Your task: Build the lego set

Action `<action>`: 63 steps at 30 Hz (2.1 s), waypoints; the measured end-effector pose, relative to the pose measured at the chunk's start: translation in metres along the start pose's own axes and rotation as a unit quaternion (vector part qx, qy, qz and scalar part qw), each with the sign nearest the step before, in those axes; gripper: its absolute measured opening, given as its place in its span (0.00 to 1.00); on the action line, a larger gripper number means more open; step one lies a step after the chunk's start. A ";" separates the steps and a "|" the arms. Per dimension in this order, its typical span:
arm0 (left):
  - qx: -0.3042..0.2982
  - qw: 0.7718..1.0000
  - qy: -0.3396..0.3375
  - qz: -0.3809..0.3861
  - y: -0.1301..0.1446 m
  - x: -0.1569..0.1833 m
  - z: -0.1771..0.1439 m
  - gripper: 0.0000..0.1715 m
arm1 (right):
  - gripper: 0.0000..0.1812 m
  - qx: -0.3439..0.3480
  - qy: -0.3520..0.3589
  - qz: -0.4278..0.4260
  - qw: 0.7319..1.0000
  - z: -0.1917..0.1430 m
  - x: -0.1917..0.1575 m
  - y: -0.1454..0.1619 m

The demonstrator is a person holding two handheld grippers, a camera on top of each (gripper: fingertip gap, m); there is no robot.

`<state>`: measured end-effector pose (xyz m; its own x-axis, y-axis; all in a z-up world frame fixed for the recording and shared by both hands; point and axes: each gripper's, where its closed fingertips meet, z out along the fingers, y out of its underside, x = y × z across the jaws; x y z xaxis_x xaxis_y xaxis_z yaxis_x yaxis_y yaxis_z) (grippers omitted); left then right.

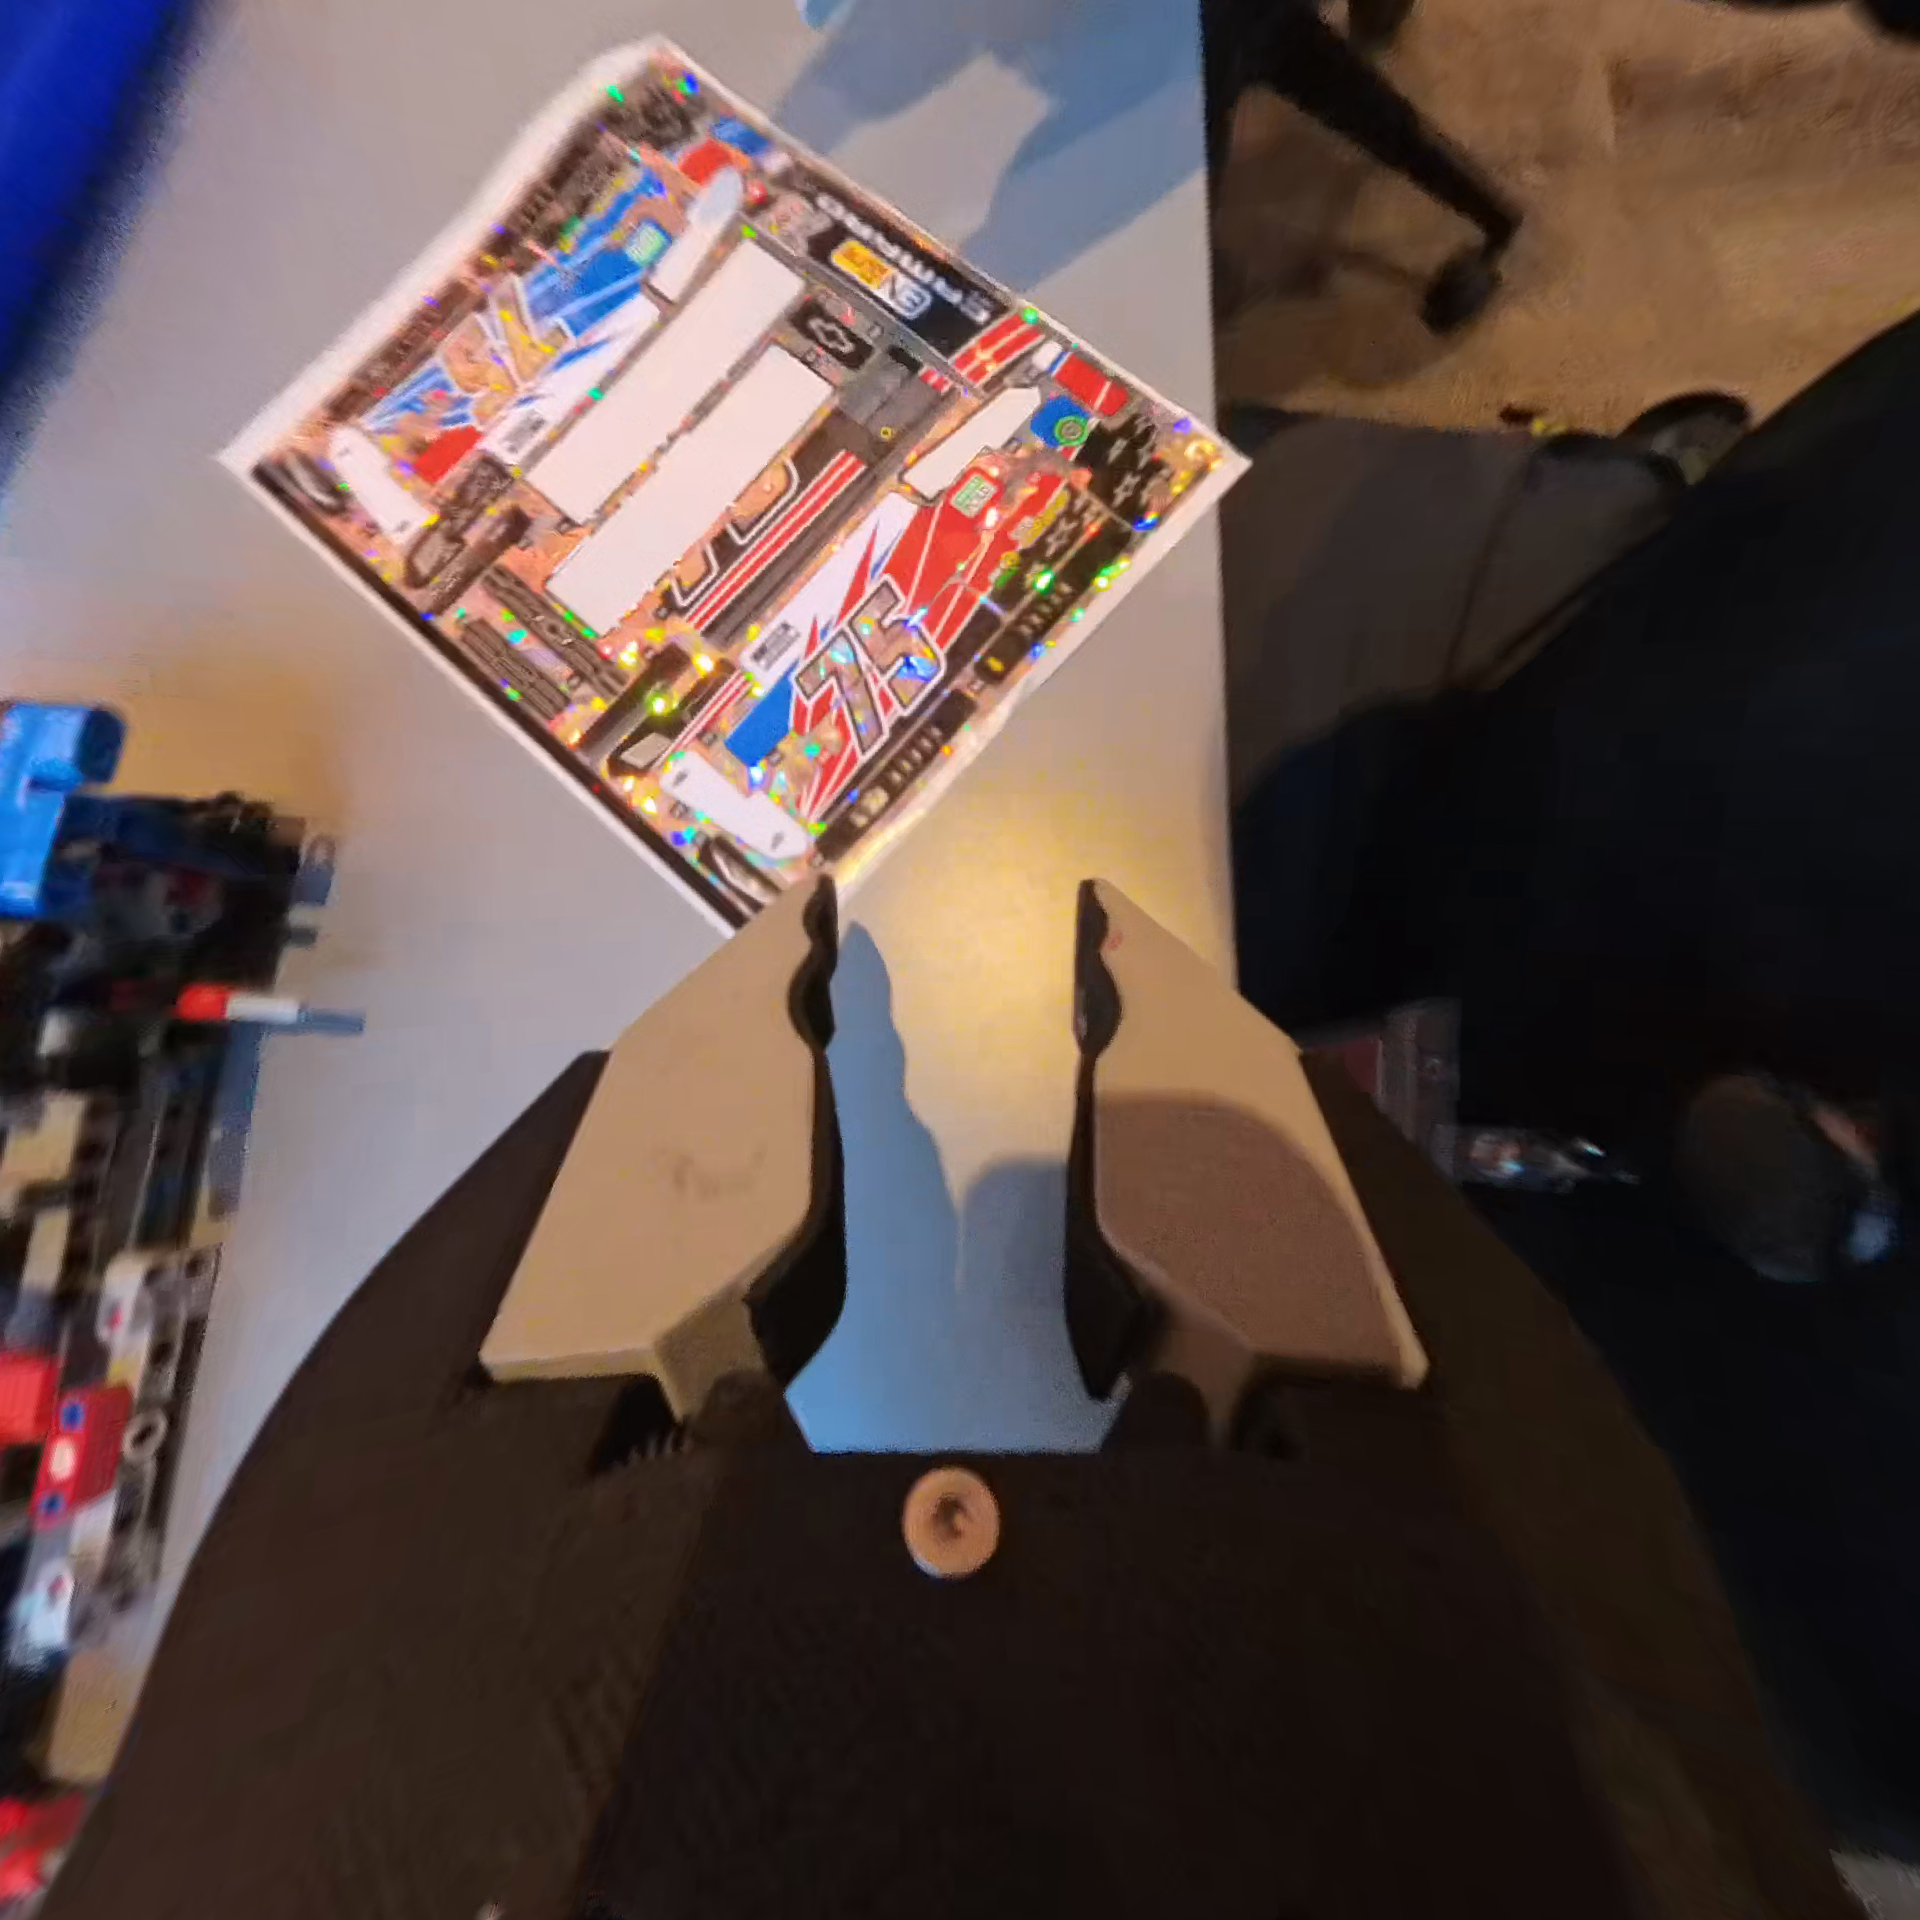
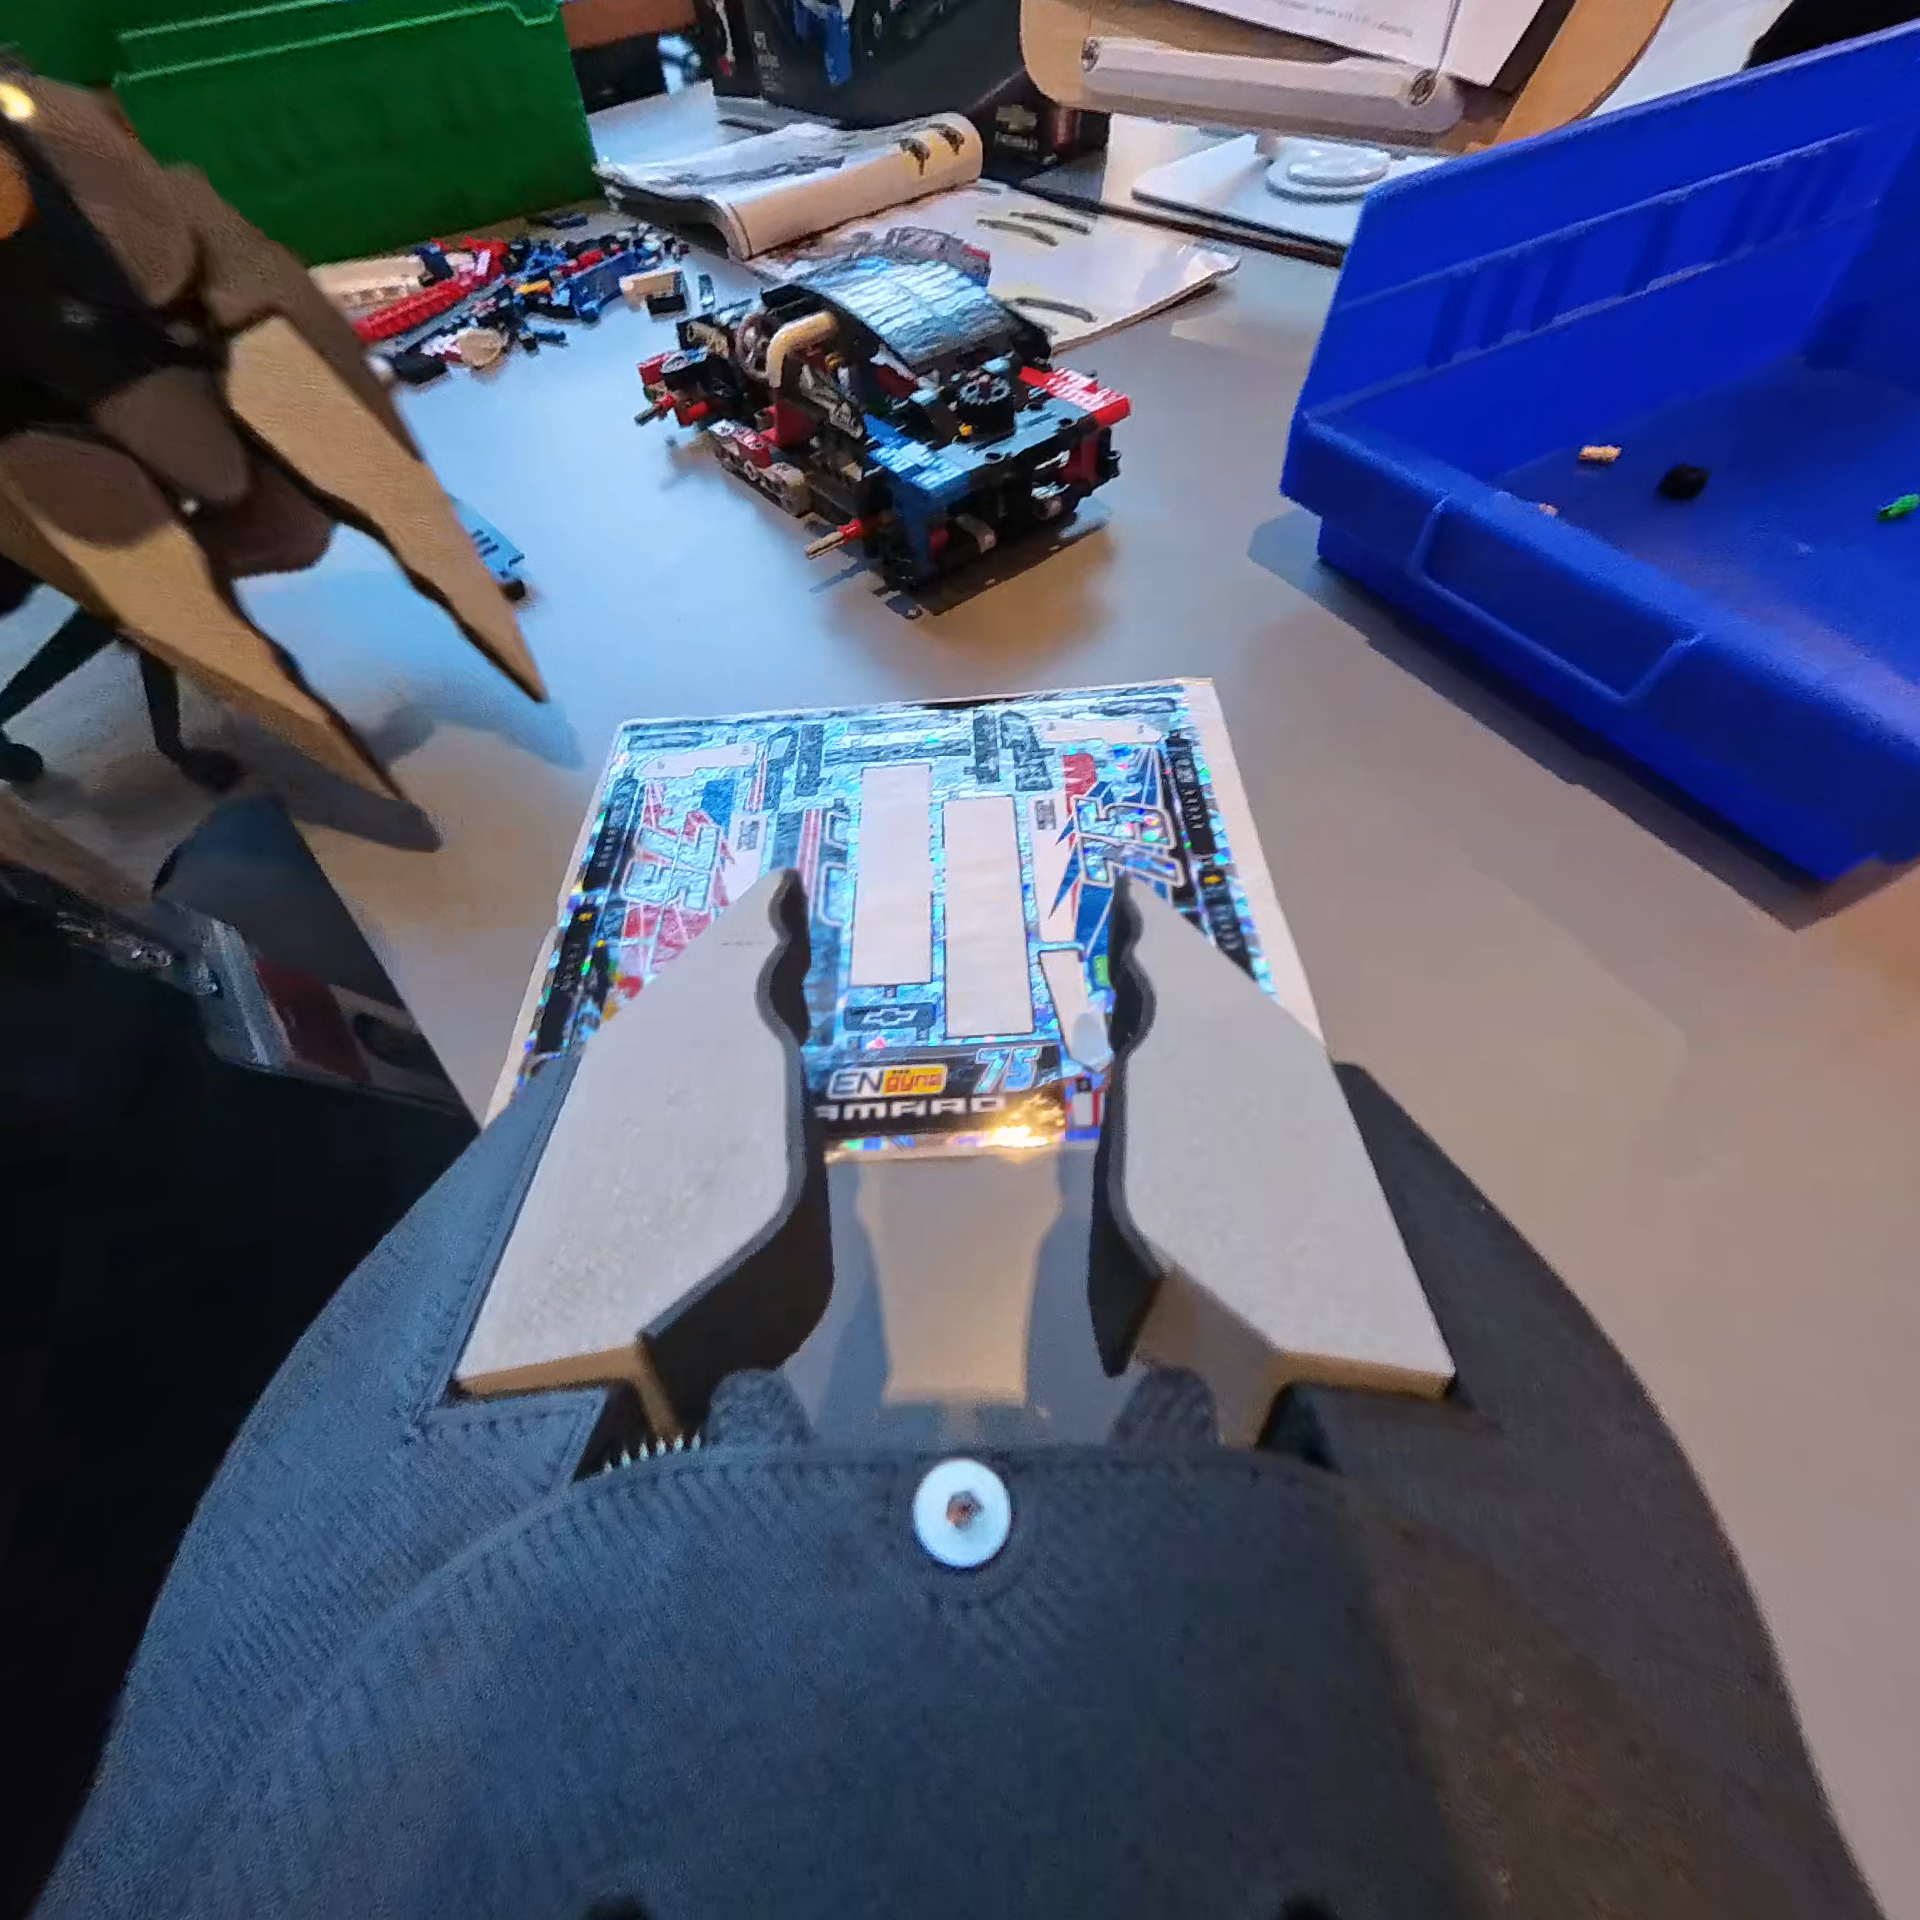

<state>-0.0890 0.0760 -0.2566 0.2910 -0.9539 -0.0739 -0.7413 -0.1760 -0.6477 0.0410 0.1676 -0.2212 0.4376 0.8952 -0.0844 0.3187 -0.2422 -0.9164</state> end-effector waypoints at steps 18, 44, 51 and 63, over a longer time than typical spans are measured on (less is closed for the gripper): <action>-0.027 0.995 0.026 -0.089 0.000 0.003 0.026 0.40 | 0.38 -0.159 -0.040 -0.069 0.984 0.023 -0.035 0.057; 0.054 0.992 0.014 -0.112 -0.017 0.016 0.007 0.31 | 0.30 -0.049 -0.039 -0.044 0.997 0.026 0.011 0.009; -0.002 0.996 0.008 -0.088 -0.027 -0.020 0.026 0.29 | 0.31 -0.015 -0.067 -0.036 0.997 0.020 0.008 0.000; -0.054 0.997 0.020 -0.057 -0.024 -0.042 0.051 0.28 | 0.32 -0.115 -0.148 -0.129 0.974 0.039 -0.038 0.028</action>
<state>-0.0528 0.1330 -0.2762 0.3544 -0.9347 0.0270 -0.7662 -0.3068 -0.5646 0.0004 0.1413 -0.2591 0.0673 0.9977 -0.0041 0.5805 -0.0425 -0.8131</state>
